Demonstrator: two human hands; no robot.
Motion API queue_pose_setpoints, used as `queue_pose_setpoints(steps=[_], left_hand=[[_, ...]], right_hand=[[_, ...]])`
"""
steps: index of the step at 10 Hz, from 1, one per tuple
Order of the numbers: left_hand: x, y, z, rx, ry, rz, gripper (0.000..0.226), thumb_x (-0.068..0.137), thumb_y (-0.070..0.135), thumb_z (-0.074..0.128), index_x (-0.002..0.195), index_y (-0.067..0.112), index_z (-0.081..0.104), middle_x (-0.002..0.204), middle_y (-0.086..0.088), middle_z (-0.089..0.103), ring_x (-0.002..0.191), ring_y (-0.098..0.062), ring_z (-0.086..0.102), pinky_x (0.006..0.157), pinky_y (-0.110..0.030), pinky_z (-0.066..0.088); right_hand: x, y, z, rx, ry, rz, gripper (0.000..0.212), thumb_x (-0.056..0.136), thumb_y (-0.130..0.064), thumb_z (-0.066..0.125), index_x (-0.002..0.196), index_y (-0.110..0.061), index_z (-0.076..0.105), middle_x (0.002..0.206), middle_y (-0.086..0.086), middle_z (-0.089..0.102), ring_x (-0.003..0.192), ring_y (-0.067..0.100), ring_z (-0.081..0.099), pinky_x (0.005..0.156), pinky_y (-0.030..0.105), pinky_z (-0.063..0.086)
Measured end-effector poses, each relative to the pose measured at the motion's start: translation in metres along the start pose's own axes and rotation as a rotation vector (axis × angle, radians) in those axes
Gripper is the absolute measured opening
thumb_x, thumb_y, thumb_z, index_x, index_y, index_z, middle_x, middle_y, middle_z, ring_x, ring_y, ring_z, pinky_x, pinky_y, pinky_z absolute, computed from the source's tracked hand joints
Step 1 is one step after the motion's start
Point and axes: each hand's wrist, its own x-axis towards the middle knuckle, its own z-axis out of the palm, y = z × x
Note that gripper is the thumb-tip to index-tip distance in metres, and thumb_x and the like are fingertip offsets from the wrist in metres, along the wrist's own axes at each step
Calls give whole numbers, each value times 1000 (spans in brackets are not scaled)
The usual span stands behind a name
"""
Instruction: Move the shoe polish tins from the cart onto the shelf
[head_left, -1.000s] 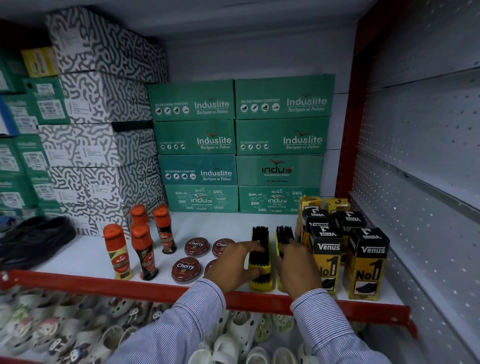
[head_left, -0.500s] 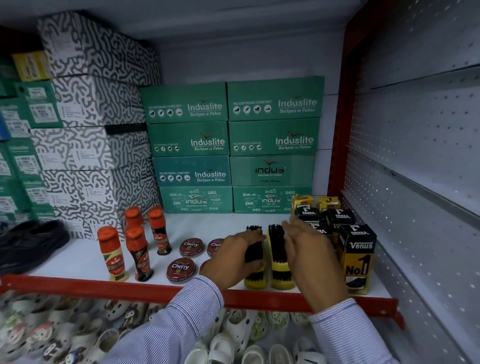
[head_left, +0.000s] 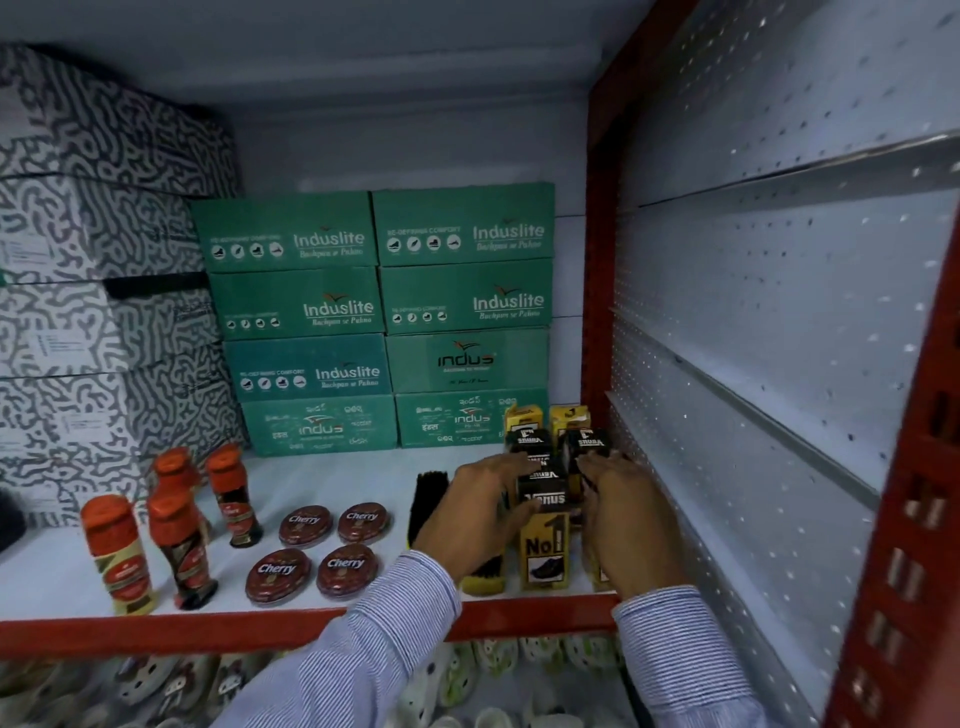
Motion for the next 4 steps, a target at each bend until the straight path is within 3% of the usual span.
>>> queue_pose_setpoints(steps=[2,3,4], left_hand=[[1,-4,3,-6,-8,-29,47,89,27,70,134,27,58,142,6,57,130,-10,53,111,-21,36],[-2,0,-3,-7,-17,-21,50,89,30,70,137,29,54,148,6,51,134,-11,49,114,-24,35],[-5,1,-16,-1,71,-8,55,91,37,64,143,31,46,155,9,40,142,-11,39,119,-34,35]], right_hand=[[-1,0,0,-20,-12,6,20,91,-10,55,100,-18,71,107,6,71,100,23,61,87,32,52],[-2,-4,-4,-28,-16,21,26,92,-7,55,114,-14,67,125,10,66,120,27,56,104,37,43],[1,-9,-4,-26,51,-22,46,95,-12,53,141,-16,46,152,5,43,145,23,29,120,39,23]])
